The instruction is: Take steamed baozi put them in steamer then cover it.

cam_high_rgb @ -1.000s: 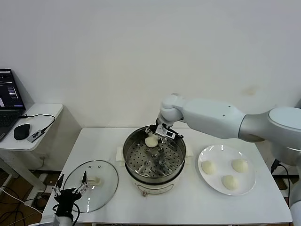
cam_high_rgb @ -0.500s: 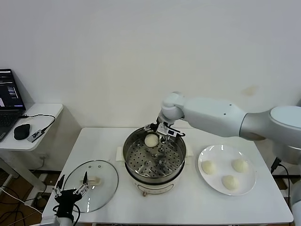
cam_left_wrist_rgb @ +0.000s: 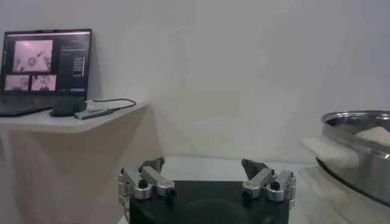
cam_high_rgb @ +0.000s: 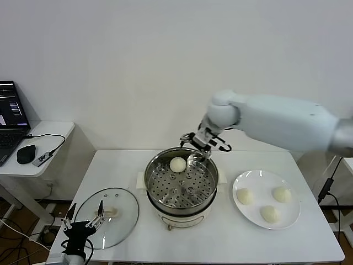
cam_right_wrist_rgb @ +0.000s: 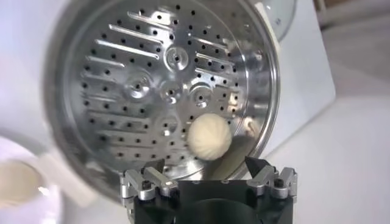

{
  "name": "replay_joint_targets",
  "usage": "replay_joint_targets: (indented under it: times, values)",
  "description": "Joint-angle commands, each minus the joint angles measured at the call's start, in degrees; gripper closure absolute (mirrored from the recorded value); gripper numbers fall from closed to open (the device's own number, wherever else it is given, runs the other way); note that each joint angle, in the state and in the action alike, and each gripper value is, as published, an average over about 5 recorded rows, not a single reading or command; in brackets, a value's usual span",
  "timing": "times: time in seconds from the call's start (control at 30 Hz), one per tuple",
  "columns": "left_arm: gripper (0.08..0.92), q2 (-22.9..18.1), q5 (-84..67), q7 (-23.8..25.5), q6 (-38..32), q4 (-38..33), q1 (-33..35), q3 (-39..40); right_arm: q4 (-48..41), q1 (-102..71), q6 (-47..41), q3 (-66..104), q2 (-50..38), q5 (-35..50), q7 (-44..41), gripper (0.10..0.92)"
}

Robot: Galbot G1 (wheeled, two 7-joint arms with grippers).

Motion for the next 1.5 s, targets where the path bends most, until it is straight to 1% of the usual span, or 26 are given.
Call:
replay_joint_targets:
  times: [0.03, 0.23, 0.43, 0.63, 0.83, 1.17, 1.5]
  values:
    - [0.177, 0.8, 0.1, -0.3, 0.4, -0.4, 0.1, 0.2, 11.9, 1.0, -18.4, 2.2, -20.8, 7.1, -2.5, 0.203]
    - [0.177, 1.2, 0.9, -0.2, 0.7, -0.1, 0.1, 1.0, 12.9, -8.7, -21.4, 7.3, -29.4, 4.3, -1.6, 0.203]
    - [0.177, 1.0, 1.6, -0.2, 1.1, -0.3, 0.1, 1.5, 10.5, -23.1, -22.0, 17.1, -31.6, -2.5, -0.8, 0.203]
    - [0.177, 1.3, 1.5, -0.3, 1.6, -0.5, 0.2, 0.8, 5.4, -36.0, -21.8, 24.9, -29.8, -9.1, 0.0, 0.203]
    - [0.177, 1.3, 1.5, -0.5, 1.7, 0.0, 0.2, 0.5, 1.9, -41.3, -21.9, 26.2, -27.5, -12.0, 0.8, 0.203]
    - [0.177, 1.1, 1.5, -0.5, 1.7, 0.2, 0.5, 0.2, -3.7, -43.2, -20.7, 27.1, -21.8, -13.5, 2.7, 0.203]
    - [0.177, 0.8, 1.6, -0.4, 1.6, 0.2, 0.7, -0.2, -6.1, -43.4, -20.2, 27.5, -18.1, -13.5, 3.5, 0.203]
